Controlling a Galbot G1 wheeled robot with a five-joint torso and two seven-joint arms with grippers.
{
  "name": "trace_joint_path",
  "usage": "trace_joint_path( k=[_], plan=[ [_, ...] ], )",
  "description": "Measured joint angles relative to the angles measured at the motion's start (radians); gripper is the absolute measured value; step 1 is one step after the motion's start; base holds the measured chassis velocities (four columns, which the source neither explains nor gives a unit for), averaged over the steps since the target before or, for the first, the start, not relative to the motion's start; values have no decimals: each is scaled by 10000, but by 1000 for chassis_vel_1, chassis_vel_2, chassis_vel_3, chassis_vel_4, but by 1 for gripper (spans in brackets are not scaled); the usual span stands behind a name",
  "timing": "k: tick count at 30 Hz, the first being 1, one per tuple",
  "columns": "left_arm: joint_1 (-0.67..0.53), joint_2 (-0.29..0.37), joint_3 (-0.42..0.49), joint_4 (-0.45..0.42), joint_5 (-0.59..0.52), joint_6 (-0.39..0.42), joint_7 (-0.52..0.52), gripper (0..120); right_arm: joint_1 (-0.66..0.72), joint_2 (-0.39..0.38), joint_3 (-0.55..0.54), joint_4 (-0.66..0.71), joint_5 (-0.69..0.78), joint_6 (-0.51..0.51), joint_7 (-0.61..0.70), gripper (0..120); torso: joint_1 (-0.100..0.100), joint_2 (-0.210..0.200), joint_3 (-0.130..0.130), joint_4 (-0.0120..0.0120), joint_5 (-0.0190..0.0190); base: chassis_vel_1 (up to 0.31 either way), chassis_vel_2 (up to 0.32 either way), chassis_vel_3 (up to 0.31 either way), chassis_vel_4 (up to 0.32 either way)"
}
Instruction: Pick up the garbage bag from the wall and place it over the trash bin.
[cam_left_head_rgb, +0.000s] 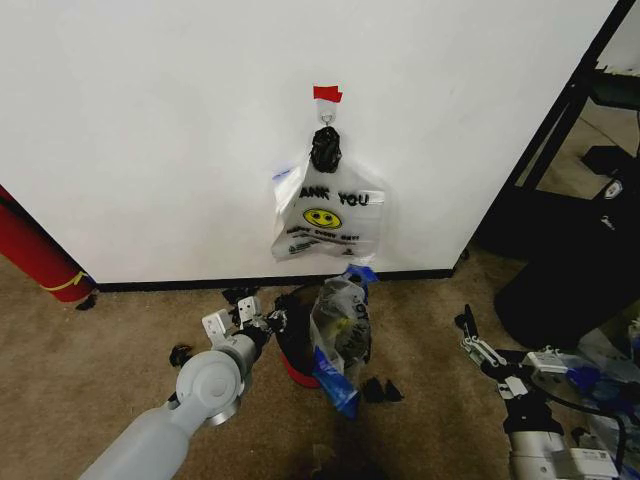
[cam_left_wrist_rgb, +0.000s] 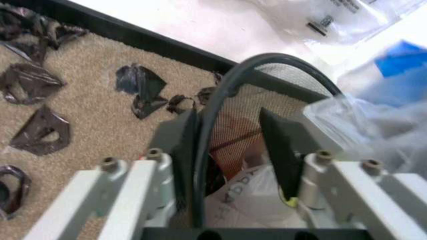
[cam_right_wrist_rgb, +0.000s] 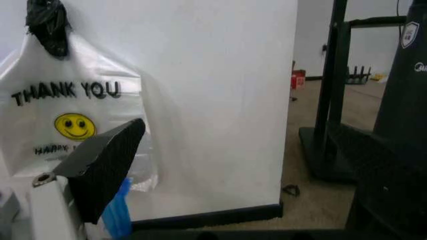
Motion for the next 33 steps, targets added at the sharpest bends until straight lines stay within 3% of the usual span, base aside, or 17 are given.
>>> trace_joint_path(
  k=[1,3,6,8,9,15,17,22,25,26,27,29,33],
  plan=[
    [8,16,-6,-15,35,17,-12,52,-1,-16,-2,9,5,-8,4,100,0,0,0,1,0,0,0,0,0],
    [16,32,-17,-29,65,32,-24,53,-2,-28,-5,15,9,-13,5,100,0,0,0,0,0,0,0,0,0],
    [65,162,-157,-68,285,69,-71,70,-2,-128,-87,73,81,-123,81,100,0,-2,0,0,0,0,0,0,0],
    [87,232,-224,-93,436,55,-79,73,5,-165,-136,102,133,-201,131,100,0,-2,0,0,0,0,0,0,0],
    [137,379,-379,-193,732,22,-133,81,60,-278,-256,145,234,-398,263,100,0,-2,0,0,-1,0,0,0,0],
    [500,651,-673,-563,1805,-104,-229,98,237,-771,-493,299,770,-1008,492,100,0,-1,0,-1,-1,0,0,0,0],
    [854,776,-937,-683,2765,-590,-185,100,464,-1181,-639,369,1377,-1538,685,100,0,-2,1,-3,-2,0,0,0,0],
    [1655,830,-1682,-878,3917,-1411,361,100,1114,-1828,-1014,493,2521,-2720,1256,100,0,-2,1,0,-2,0,0,0,0],
    [2300,771,-2378,-1148,5293,-1942,959,100,1876,-2314,-1288,505,3395,-4049,1915,100,0,-2,1,20,2,0,0,0,0],
    [2300,771,-2378,-1148,5293,-1942,959,100,1876,-2314,-1288,505,3395,-4049,1915,100,0,-2,1,20,2,0,0,0,0],
    [2297,783,-2391,-1151,5751,-2180,1231,100,1886,-2328,-1280,610,3743,-4349,2117,100,0,-2,1,2,-1,0,0,0,0],
    [2379,834,-2512,-1226,6372,-2643,1649,100,2058,-2328,-1274,760,4429,-4854,2411,100,0,-2,1,-12,-5,0,0,0,0],
    [3176,729,-3302,-1633,7102,-3186,2030,100,2829,-2329,-1546,749,5438,-5669,2574,100,0,-1,1,-6,2,0,0,0,0]
  ],
)
